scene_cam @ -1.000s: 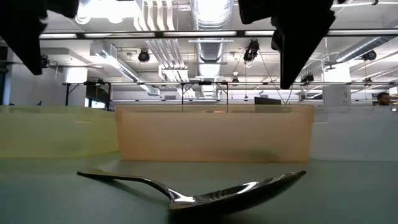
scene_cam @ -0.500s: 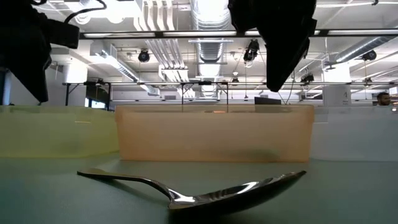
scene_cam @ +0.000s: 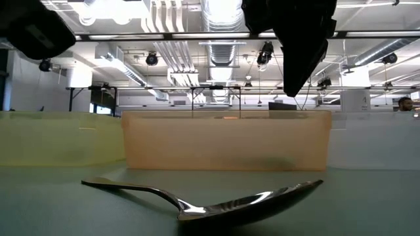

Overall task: Sort silverware by color (type)
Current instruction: Put the green spoon into the orange bin

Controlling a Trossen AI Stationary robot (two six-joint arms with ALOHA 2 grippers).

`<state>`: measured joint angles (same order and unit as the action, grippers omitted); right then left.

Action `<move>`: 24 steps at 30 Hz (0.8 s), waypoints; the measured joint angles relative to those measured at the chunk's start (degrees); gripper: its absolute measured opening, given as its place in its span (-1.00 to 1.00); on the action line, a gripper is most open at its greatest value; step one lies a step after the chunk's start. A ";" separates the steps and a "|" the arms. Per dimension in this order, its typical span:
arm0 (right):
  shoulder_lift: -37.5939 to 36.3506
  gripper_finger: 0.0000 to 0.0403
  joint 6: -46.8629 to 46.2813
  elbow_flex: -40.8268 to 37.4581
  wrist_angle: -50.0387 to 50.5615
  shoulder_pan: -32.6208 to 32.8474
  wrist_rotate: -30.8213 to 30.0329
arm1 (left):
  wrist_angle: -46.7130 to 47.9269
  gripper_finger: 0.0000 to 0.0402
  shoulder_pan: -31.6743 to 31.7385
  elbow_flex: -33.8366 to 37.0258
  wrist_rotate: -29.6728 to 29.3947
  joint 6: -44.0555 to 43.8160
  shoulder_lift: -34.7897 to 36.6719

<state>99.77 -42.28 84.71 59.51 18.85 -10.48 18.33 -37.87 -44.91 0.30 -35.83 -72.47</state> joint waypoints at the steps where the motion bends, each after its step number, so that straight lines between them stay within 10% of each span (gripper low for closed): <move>1: 0.00 -0.23 0.82 -0.02 0.00 0.00 -0.02 | -0.22 -0.46 -0.95 -0.61 0.01 2.17 -1.75; 24: 0.00 -0.23 2.49 0.00 -0.18 -0.02 -0.13 | 2.90 -0.51 -3.61 -10.88 0.76 19.23 -27.52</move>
<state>99.77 -39.79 84.71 59.33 18.83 -10.61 21.23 -41.47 -55.79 1.06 -16.60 -99.98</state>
